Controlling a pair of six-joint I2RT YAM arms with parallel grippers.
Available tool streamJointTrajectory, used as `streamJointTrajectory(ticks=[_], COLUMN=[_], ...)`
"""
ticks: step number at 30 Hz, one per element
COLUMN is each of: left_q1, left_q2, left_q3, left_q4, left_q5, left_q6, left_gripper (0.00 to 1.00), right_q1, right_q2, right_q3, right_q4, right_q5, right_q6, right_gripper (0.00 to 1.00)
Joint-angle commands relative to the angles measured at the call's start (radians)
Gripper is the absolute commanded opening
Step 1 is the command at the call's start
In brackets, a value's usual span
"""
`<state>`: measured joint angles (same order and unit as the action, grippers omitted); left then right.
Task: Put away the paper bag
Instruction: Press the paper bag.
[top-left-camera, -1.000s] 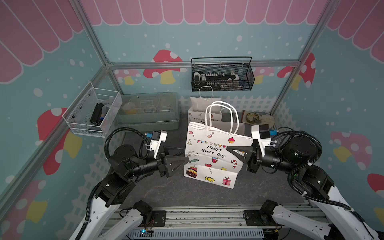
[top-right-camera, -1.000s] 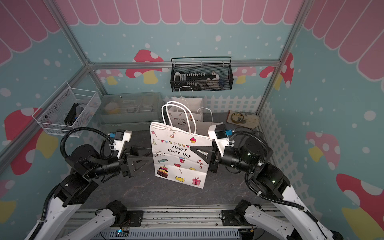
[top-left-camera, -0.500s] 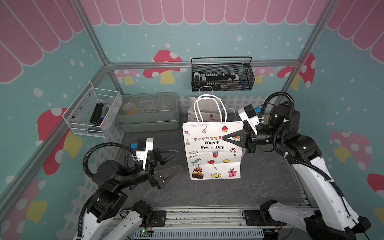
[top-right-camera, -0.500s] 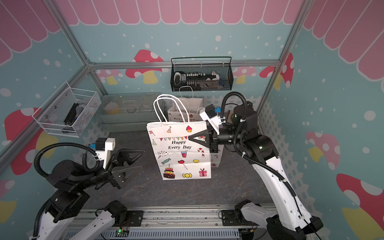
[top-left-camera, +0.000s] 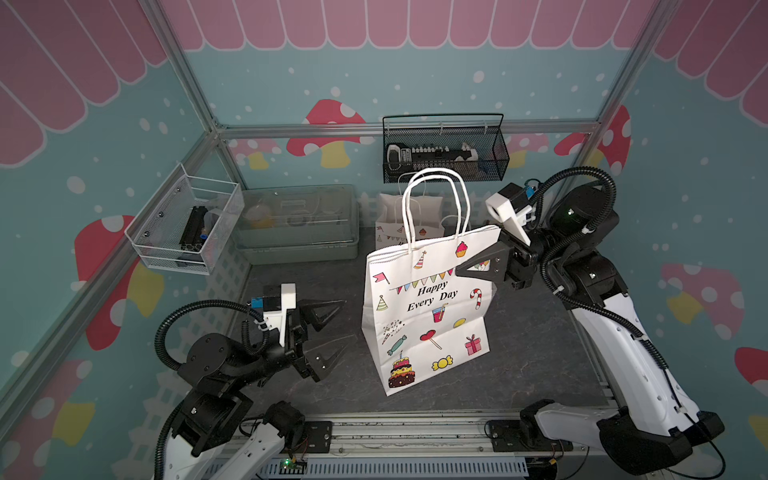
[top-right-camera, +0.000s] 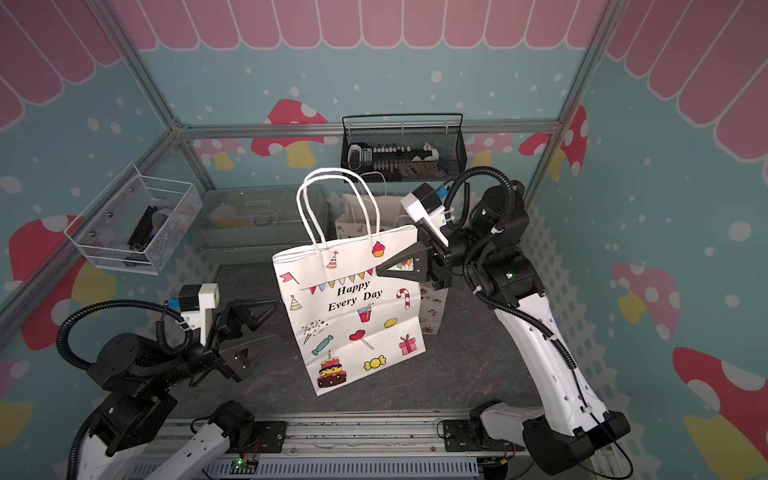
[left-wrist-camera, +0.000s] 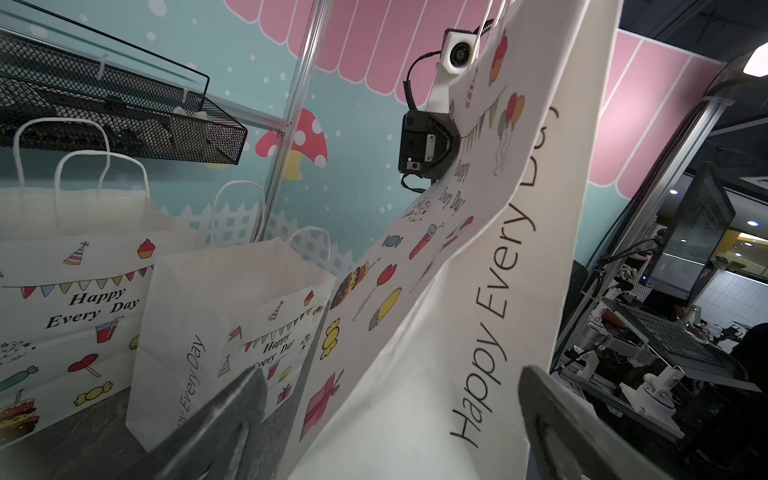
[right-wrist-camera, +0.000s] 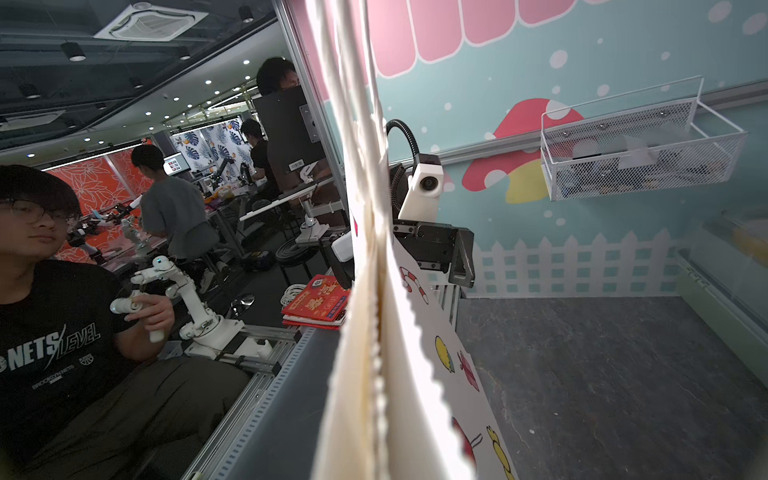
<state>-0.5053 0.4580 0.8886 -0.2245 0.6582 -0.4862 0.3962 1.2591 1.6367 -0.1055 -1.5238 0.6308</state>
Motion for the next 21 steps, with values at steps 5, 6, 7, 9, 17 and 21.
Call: streamJointTrajectory(ticks=[5, 6, 7, 9, 17, 21], left_q1=[-0.003, -0.003, -0.004, -0.004, -0.007, -0.029], left_q2=[0.050, 0.061, 0.069, 0.078, 0.120, 0.119], left_q3=[-0.056, -0.066, -0.071, -0.088, -0.160, -0.150], left_q4=[0.065, 0.079, 0.084, 0.095, 0.342, 0.391], left_q5=[0.051, 0.061, 0.067, 0.072, 0.179, 0.202], left_q6=[0.019, 0.016, 0.017, 0.020, -0.114, -0.146], left_gripper=[0.95, 0.95, 0.95, 0.93, 0.45, 0.32], right_q1=[0.017, 0.023, 0.028, 0.042, 0.106, 0.112], right_q2=[0.031, 0.034, 0.035, 0.033, 0.039, 0.041], right_q3=[0.038, 0.044, 0.049, 0.057, 0.036, 0.032], right_q4=[0.056, 0.056, 0.056, 0.056, 0.057, 0.064], right_q5=[-0.031, -0.026, -0.024, -0.021, 0.004, 0.022], right_q6=[0.075, 0.083, 0.086, 0.092, 0.084, 0.084], right_gripper=[0.00, 0.00, 0.00, 0.00, 0.00, 0.00])
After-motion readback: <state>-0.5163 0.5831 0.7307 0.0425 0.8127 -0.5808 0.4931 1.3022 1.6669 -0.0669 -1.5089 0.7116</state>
